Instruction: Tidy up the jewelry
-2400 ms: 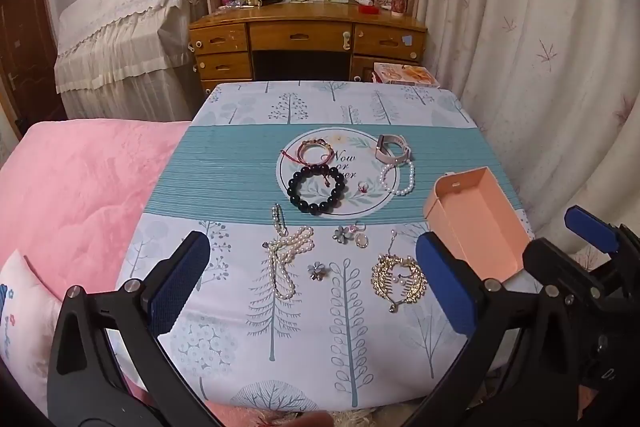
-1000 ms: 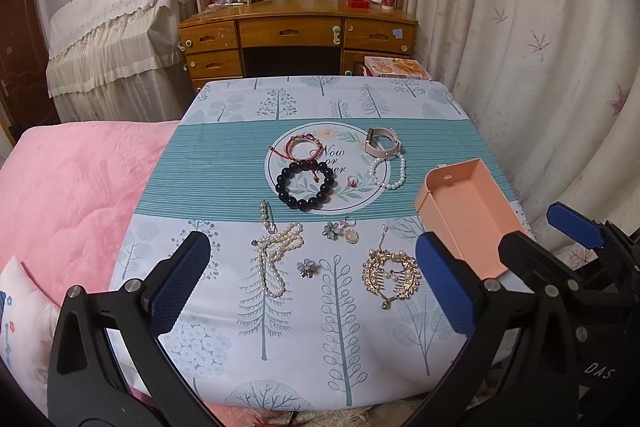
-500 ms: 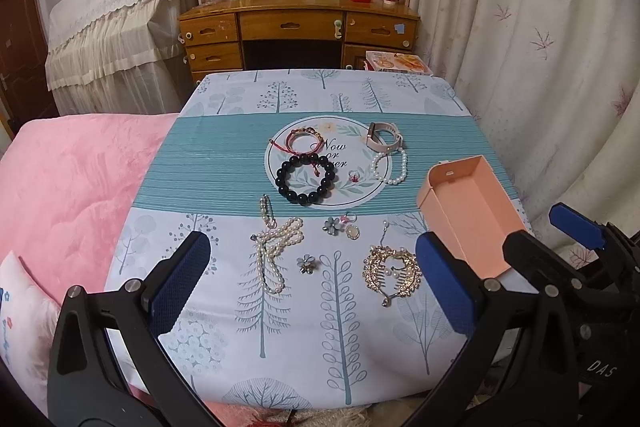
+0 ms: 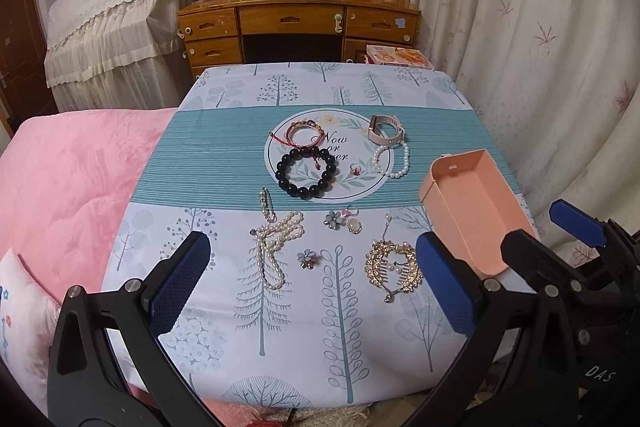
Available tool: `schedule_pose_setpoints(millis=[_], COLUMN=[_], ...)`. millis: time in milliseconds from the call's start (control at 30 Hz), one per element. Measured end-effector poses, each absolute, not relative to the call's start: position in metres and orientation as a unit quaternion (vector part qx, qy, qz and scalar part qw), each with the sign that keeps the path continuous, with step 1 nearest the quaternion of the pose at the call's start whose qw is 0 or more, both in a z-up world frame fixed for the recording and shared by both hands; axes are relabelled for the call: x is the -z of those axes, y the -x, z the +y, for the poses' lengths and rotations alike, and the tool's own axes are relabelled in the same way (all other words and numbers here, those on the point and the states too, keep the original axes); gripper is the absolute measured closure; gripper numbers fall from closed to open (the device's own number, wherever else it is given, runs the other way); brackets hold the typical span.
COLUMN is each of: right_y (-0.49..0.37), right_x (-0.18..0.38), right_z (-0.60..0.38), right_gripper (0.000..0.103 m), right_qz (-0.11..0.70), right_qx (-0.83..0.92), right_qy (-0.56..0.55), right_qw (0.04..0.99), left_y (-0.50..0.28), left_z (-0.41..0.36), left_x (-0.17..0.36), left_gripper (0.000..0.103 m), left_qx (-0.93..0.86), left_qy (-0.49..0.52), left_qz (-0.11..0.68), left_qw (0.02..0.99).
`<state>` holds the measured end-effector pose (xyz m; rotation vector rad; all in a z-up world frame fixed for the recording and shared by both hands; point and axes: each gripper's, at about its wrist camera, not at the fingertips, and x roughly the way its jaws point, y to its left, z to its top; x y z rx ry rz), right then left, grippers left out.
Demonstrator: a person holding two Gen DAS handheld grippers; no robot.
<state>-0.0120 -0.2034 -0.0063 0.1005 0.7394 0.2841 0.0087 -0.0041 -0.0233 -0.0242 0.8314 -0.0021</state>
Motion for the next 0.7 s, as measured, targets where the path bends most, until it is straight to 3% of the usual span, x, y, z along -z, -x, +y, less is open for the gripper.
schedule_pose_setpoints(millis=[700], right_y=[-0.013], right_x=[0.023], right_z=[-0.21], right_gripper=[0.015], right_qz=[0.379], right_qx=[-0.128], right_qy=[-0.069], right_qw=[0.914], left_y=[-0.023], left_z=[-0.002], left_x=[0.024], left_gripper=[0.001], left_qx=[0.015], left_qy=[0.013], left_qz=[0.393], left_qw=[0.919])
